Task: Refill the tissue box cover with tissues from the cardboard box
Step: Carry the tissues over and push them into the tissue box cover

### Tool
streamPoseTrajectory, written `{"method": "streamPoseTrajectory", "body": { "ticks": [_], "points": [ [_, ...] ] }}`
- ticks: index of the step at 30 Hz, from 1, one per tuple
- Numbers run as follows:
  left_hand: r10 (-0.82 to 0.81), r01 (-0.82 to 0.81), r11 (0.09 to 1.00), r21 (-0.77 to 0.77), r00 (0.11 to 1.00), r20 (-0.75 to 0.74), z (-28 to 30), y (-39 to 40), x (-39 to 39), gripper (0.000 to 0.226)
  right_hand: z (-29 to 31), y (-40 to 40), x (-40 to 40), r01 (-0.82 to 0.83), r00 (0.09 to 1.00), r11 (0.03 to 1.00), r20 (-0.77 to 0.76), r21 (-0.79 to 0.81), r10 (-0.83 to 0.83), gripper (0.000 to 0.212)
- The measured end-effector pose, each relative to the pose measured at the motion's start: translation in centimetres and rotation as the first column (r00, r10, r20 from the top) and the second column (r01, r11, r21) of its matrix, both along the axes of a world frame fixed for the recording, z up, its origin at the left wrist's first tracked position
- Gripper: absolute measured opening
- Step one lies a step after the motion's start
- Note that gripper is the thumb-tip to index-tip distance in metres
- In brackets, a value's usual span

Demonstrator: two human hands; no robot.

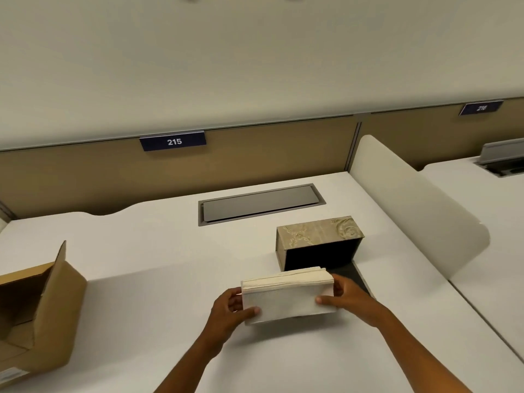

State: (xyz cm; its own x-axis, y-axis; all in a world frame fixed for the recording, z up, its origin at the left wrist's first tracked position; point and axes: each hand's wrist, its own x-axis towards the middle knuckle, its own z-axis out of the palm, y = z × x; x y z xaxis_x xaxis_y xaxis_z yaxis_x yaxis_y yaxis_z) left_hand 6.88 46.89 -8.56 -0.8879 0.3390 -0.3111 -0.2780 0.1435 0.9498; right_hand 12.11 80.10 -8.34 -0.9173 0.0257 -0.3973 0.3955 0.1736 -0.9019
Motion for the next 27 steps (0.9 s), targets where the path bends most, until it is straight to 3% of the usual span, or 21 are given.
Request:
{"method": "streamPoseTrajectory", "body": {
  "ticks": [6,13,24,27],
  "points": [
    [-0.011,0.008,0.998,0.065,0.999,0.051,0.0,6.5,0.3,0.047,1.2,4.9,0.7,0.075,0.997,0.995,0.017,-0.072,-0.074,0.054],
    [0.005,-0.009,0.999,0.041,0.995,0.103,0.3,11.2,0.0,0.035,0.9,7.8,0.2,0.226,0.973,0.97,0.072,-0.083,-0.221,0.033],
    [0.115,-0.098,0.991,-0.086,0.97,0.215,-0.7,14.9,-2.0,0.034,-0.1,7.8,-2.6,0.321,0.939,0.946,0.117,0.047,-0.324,0.041],
    [0.104,-0.08,0.99,-0.118,0.971,0.213,-0.7,15.3,-2.4,0.025,-0.2,7.5,-3.0,0.342,0.929,0.936,0.12,0.081,-0.349,0.043]
  ]
}}
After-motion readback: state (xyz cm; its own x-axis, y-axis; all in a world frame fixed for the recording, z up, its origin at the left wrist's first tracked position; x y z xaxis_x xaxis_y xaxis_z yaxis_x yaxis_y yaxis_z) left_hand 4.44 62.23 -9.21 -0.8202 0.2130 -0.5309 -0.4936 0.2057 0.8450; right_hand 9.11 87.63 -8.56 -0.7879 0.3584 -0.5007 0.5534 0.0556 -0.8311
